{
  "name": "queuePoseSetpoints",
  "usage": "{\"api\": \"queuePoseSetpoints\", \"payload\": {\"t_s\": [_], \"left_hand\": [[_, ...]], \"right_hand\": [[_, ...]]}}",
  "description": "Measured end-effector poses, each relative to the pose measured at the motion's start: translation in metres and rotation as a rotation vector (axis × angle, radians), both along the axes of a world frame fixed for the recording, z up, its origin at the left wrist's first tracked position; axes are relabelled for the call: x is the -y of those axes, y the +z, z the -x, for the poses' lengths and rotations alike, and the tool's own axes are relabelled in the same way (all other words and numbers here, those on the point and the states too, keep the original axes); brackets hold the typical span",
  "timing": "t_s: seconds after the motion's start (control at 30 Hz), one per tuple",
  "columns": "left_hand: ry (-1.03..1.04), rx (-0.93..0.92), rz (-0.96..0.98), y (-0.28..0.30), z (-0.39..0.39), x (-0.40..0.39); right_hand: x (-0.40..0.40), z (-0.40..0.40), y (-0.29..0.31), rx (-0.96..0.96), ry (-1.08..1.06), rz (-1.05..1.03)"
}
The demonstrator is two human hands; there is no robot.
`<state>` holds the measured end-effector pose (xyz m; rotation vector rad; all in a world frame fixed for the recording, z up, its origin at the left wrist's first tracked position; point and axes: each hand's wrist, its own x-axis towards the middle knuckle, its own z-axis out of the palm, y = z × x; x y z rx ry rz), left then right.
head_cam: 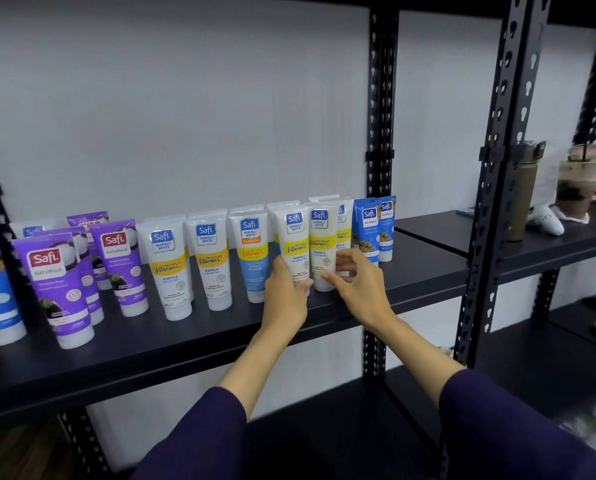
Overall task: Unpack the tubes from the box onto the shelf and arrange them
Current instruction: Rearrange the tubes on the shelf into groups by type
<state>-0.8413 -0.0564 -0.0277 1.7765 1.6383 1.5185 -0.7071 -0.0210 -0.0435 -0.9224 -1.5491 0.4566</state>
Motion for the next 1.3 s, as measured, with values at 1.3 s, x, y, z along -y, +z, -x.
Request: {"api": "queuePoseSetpoints", "payload": {"t_s": [1.3], "left_hand": [[0.003, 0.258, 0.242, 0.006, -0.151, -0.08]], "right_hand": [[-0.099, -0.121, 0.02, 0.204, -0.045, 0.314]]}}
